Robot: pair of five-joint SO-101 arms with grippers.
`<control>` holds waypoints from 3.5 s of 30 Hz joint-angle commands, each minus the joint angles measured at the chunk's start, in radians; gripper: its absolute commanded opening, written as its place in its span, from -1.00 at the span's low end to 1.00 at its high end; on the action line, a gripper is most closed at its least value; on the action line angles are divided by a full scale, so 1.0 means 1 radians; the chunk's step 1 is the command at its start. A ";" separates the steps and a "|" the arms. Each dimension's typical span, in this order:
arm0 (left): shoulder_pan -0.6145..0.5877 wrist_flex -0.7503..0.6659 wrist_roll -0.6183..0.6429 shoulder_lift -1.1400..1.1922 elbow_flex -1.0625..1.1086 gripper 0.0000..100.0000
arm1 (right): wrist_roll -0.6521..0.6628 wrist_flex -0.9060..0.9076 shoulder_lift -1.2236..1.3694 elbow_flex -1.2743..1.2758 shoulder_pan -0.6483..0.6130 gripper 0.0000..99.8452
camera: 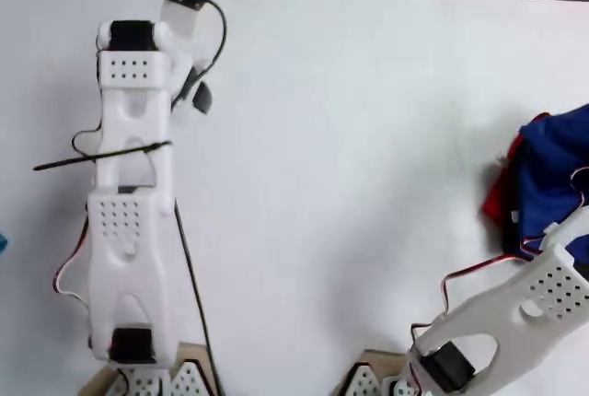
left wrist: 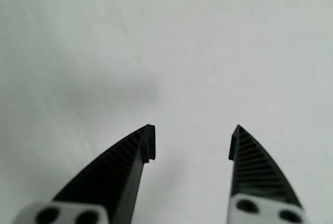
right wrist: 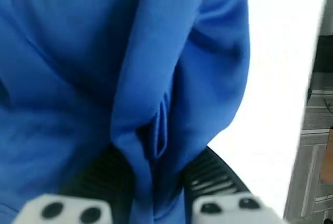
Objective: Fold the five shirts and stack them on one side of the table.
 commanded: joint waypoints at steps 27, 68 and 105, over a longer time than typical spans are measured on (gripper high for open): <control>-0.135 0.015 -0.003 -0.239 -0.007 -0.50 | -0.267 0.068 0.065 -0.302 -0.058 -0.21; -1.200 -0.523 -0.661 -0.084 0.314 -0.53 | 0.052 0.174 -1.885 1.723 -0.315 -0.21; 0.351 0.005 -0.213 -1.254 1.279 -0.59 | -0.423 -0.107 -1.554 1.717 -0.157 -0.21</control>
